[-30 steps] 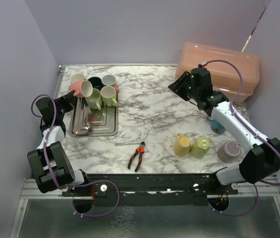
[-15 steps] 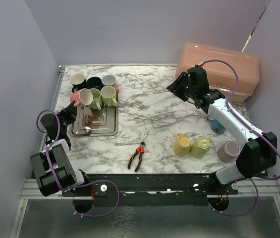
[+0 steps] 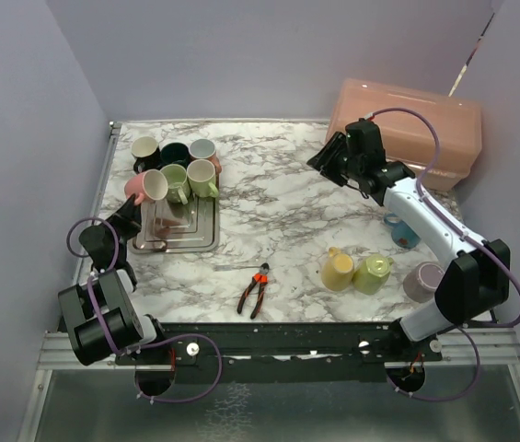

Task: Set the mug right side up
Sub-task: Place the cup on the tray.

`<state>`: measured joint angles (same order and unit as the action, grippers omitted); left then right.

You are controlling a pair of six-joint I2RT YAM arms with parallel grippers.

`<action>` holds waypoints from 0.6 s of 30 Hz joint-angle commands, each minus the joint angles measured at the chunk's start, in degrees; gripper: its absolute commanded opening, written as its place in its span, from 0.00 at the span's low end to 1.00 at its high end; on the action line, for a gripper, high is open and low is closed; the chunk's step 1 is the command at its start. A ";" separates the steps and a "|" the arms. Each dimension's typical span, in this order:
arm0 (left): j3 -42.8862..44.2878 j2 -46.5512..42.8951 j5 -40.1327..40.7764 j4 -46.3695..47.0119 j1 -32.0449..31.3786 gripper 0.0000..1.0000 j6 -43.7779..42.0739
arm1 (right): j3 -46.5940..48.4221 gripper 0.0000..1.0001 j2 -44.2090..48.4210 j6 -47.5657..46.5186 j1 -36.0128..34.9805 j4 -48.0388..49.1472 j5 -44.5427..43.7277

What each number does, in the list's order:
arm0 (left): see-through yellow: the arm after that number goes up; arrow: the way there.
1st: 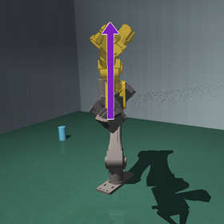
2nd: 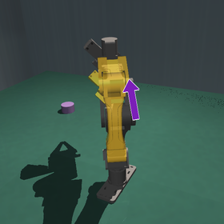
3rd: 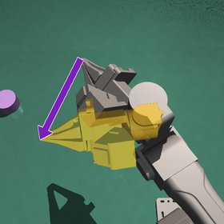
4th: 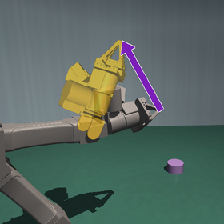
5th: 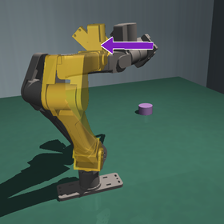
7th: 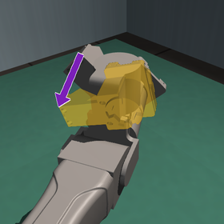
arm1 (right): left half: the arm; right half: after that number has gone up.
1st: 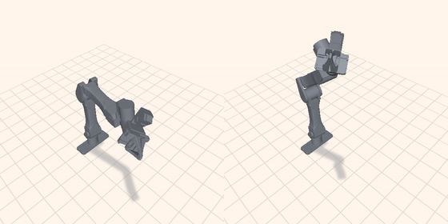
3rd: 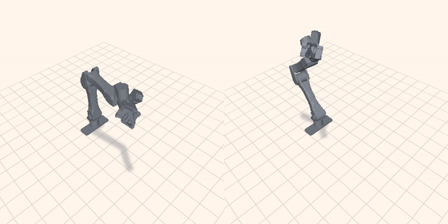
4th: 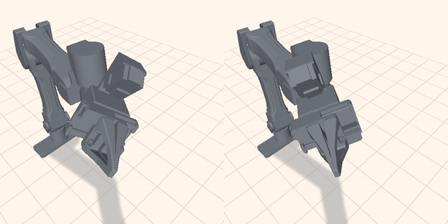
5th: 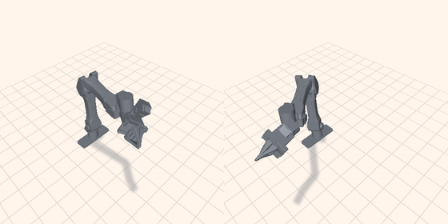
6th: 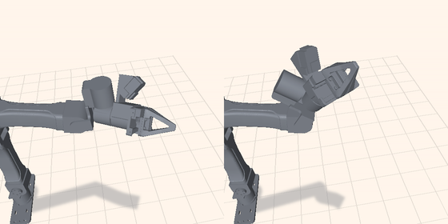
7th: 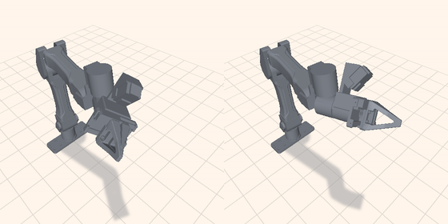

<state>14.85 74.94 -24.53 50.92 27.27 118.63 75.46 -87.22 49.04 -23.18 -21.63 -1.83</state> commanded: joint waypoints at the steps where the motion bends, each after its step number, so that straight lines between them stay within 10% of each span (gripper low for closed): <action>1: -3.05 -1.26 1.97 9.87 0.51 0.00 17.70 | 2.70 0.52 -1.54 -1.10 0.24 -2.38 1.44; 18: -10.19 -2.27 -2.72 9.36 0.40 0.00 20.53 | 2.19 0.52 -4.59 -8.22 -1.28 4.76 11.27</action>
<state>5.21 74.91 -24.16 54.19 27.31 118.98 78.61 -90.08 46.68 -23.24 -22.33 3.46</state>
